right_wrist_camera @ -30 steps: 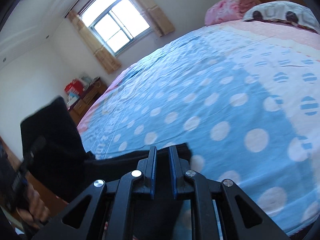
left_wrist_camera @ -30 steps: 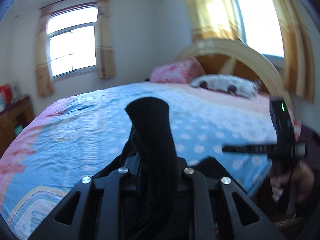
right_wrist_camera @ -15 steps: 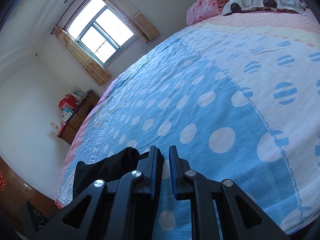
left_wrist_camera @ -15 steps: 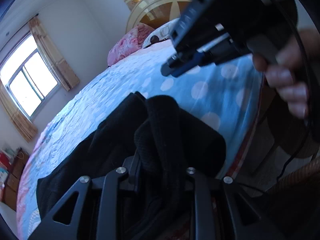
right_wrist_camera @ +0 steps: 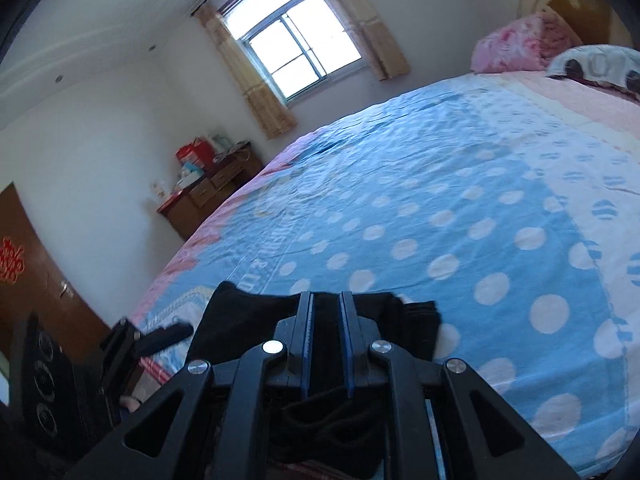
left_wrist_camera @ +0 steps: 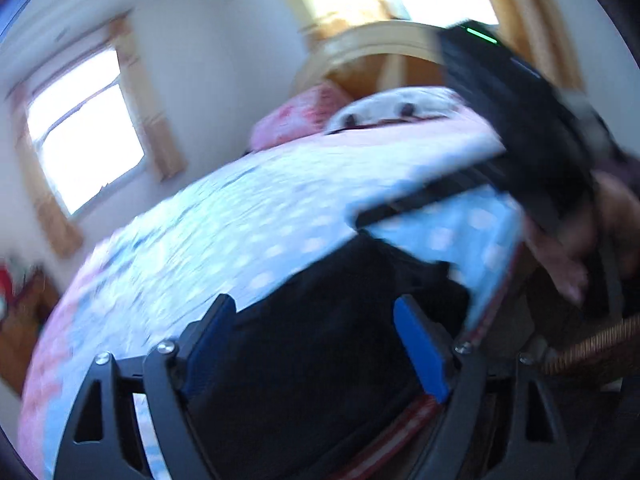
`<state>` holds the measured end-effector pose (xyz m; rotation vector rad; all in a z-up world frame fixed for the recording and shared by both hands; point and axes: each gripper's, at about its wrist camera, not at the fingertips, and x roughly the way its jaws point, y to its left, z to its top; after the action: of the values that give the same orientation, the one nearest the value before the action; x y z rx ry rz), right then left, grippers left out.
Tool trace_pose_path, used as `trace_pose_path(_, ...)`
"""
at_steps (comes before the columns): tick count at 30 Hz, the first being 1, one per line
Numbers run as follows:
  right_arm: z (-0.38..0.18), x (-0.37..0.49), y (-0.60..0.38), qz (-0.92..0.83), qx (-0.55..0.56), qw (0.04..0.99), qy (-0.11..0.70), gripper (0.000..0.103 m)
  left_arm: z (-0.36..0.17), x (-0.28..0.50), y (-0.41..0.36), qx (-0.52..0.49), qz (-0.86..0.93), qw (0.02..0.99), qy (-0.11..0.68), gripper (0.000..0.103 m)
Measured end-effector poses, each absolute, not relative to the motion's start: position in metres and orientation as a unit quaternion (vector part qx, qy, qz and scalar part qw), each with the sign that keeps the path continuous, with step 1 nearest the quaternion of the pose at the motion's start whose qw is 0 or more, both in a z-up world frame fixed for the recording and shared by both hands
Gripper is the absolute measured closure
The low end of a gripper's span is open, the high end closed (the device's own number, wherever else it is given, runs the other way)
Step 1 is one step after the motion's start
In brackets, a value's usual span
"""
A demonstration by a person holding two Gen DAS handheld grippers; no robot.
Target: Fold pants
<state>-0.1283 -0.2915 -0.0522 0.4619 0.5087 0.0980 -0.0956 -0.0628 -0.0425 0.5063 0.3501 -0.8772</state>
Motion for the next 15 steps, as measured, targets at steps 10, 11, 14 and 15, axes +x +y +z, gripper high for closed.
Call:
trace_pose_path(10,-0.089,-0.106,-0.227,0.079,0.078,0.92,0.375,0.09,-0.067,0.016,-0.052,0.15,-0.261,0.897,0.323,0.021)
trace_pose_path(11,-0.092,-0.109,-0.229,0.075,0.073,0.919,0.38,0.09,-0.074,0.013,-0.052,0.151,-0.255,0.897,0.33,0.021)
trace_pose_path(14,-0.104,-0.126,-0.241,0.074,0.075,0.915,0.39,0.09,-0.089,0.016,-0.053,0.154,-0.231,0.894,0.351,0.017)
trace_pose_path(15,-0.108,-0.131,-0.246,0.082,0.083,0.916,0.384,0.09,-0.092,0.016,-0.052,0.155,-0.227,0.895,0.351,0.016)
